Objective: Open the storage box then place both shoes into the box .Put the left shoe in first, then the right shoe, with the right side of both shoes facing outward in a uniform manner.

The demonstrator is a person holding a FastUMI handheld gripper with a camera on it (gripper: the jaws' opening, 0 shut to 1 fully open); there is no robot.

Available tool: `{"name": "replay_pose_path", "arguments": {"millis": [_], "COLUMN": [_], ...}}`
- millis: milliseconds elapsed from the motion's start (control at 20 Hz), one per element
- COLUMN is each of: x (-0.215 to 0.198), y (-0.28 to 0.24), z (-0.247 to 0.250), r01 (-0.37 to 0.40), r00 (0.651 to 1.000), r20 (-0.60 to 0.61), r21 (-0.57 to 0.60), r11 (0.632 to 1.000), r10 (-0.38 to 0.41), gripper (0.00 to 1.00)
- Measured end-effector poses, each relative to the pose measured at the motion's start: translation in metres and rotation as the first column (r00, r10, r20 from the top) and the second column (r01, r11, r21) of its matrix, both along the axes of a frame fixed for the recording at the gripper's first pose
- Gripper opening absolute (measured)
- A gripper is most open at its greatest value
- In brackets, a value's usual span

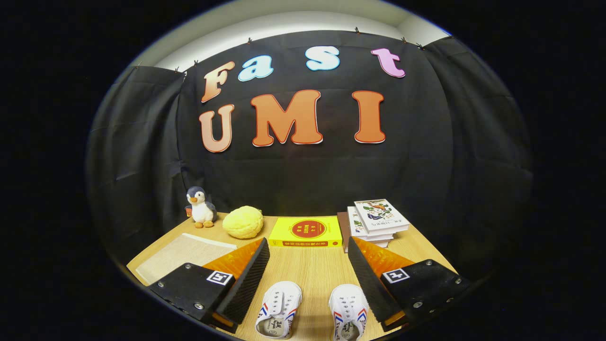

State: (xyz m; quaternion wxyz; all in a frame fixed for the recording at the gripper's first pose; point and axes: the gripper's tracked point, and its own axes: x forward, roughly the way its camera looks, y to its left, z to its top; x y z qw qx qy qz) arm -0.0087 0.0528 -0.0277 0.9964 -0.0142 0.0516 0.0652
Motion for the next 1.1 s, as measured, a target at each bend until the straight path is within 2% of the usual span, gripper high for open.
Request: {"name": "replay_pose_path", "arguments": {"millis": [350, 550, 700, 800, 900, 1100], "x": [-0.002, -0.006, -0.015, -0.018, -0.026, -0.040], "y": [0.004, 0.027, 0.051, 0.066, 0.082, 0.111], "z": [-0.014, -0.044, -0.073, -0.084, -0.100, -0.124], "r01": [-0.049, -0.146, -0.196, -0.206, -0.208, -0.194], "r00": [0.998, 0.973, 0.911, 0.869, 0.807, 0.698], "r20": [-0.044, -0.156, -0.276, -0.311, -0.347, -0.369], "r21": [0.028, 0.155, 0.361, 0.482, 0.590, 0.727], "r11": [0.998, 0.977, 0.912, 0.852, 0.780, 0.658], "r10": [0.051, 0.171, 0.305, 0.386, 0.478, 0.614], "gripper": [0.99, 0.99, 0.98, 0.98, 0.98, 0.98]}}
